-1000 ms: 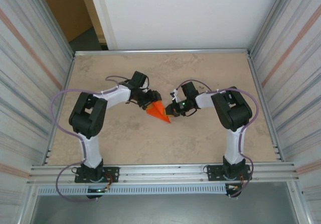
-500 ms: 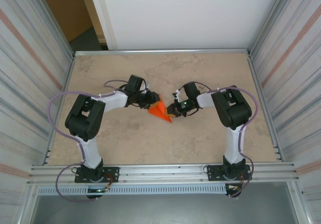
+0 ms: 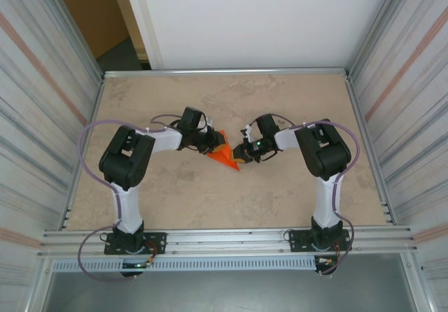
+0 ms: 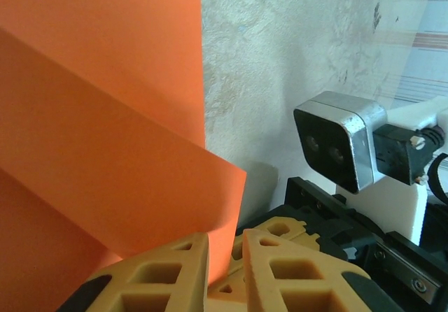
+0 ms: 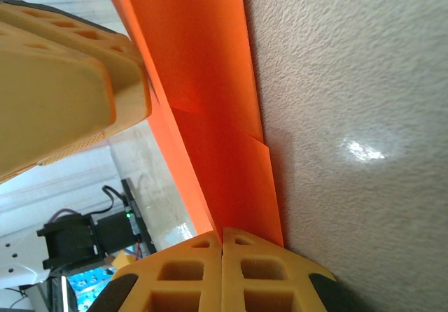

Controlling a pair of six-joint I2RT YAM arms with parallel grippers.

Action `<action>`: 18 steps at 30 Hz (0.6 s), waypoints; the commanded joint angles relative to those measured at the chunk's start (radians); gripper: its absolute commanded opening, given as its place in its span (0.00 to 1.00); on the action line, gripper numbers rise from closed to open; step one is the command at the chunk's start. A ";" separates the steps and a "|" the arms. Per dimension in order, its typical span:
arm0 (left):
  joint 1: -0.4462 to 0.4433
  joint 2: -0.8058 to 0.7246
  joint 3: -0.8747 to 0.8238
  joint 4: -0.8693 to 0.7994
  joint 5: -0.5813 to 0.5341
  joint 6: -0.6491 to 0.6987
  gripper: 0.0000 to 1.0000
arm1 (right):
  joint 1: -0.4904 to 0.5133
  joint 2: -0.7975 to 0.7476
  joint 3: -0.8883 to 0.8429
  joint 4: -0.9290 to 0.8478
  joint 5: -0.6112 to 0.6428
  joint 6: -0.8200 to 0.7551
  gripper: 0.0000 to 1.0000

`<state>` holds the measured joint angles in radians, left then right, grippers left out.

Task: Fold a paper plane with a square sheet of paper (pick it up from the middle)
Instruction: Fourth fold the wing at the center of the table.

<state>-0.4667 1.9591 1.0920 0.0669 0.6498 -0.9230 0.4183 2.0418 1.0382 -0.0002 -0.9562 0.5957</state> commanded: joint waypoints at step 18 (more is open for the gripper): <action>-0.011 0.040 0.041 -0.020 0.004 -0.003 0.15 | -0.031 -0.117 -0.014 -0.131 0.059 -0.060 0.31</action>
<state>-0.4732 1.9812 1.1126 0.0719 0.6544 -0.9241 0.3939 1.9877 1.0340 -0.0521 -0.9363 0.5861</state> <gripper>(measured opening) 0.157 0.307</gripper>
